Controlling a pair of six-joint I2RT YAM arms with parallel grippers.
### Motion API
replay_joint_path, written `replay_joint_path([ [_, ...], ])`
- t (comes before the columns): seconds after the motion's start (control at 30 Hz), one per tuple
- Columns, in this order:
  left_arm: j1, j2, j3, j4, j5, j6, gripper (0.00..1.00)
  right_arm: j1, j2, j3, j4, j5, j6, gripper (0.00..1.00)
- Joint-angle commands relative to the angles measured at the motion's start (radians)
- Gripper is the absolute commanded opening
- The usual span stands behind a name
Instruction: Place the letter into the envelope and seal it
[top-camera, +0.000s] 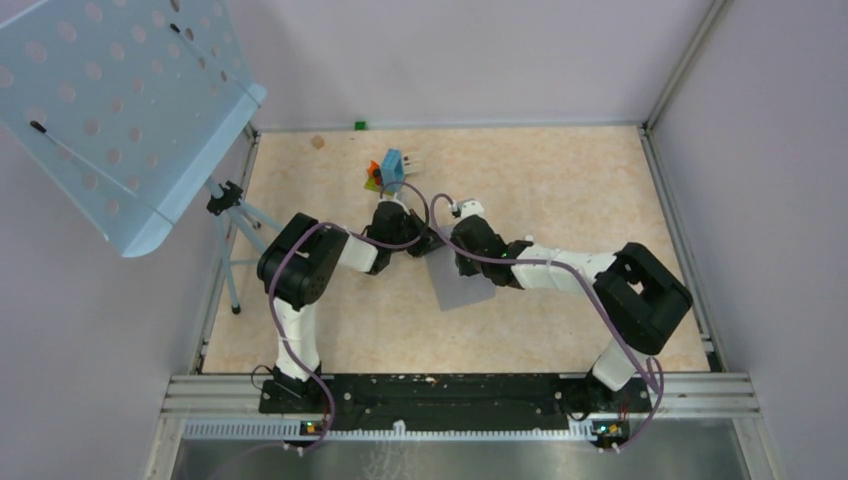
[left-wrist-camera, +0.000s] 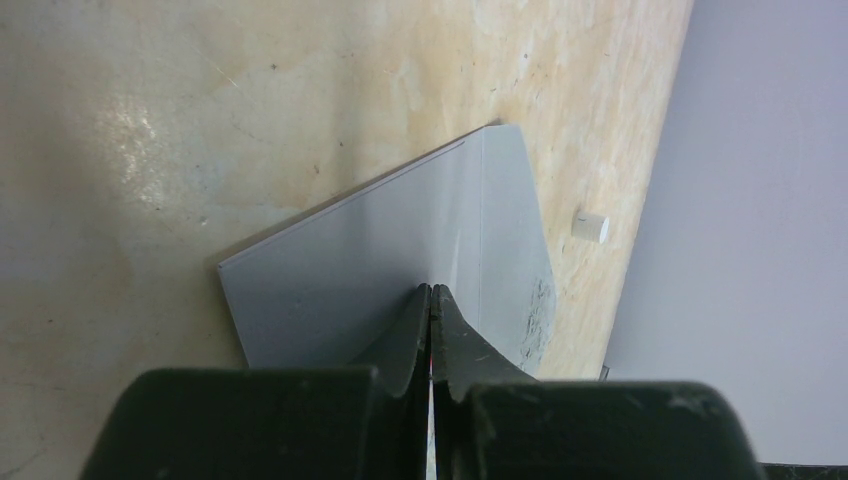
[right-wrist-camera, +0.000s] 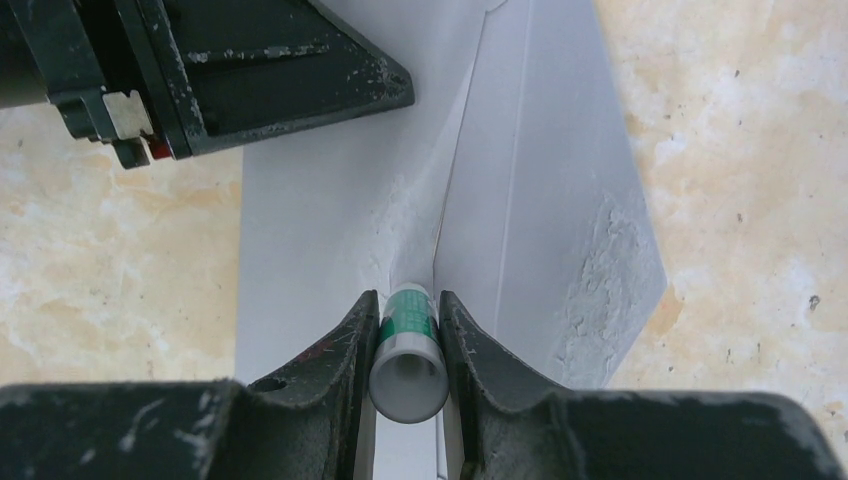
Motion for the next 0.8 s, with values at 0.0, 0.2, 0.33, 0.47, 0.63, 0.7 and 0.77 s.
replay_joint_path([
  [0.0, 0.025, 0.025, -0.032, -0.147, -0.096, 0.039, 0.00, 0.025, -0.008, -0.060, -0.176, -0.030, 0.011, 0.00],
  [0.2, 0.025, 0.030, -0.025, -0.151, -0.094, 0.041, 0.00, 0.030, -0.028, -0.083, -0.180, -0.015, 0.018, 0.00],
  [0.33, 0.024, 0.030, -0.025, -0.152, -0.093, 0.040, 0.00, 0.031, -0.033, -0.096, -0.161, -0.007, 0.019, 0.00],
  [0.47, 0.025, 0.030, -0.025, -0.153, -0.090, 0.039, 0.00, 0.032, -0.030, -0.096, -0.109, 0.008, 0.020, 0.00],
  [0.63, 0.025, 0.031, -0.028, -0.153, -0.085, 0.040, 0.00, 0.033, -0.014, -0.081, -0.040, 0.062, 0.028, 0.00],
  [0.7, 0.025, 0.030, -0.028, -0.153, -0.085, 0.041, 0.00, 0.033, -0.007, -0.075, -0.019, 0.069, 0.029, 0.00],
  [0.77, 0.025, 0.031, -0.030, -0.153, -0.085, 0.041, 0.00, 0.034, 0.003, -0.066, -0.005, 0.067, 0.030, 0.00],
])
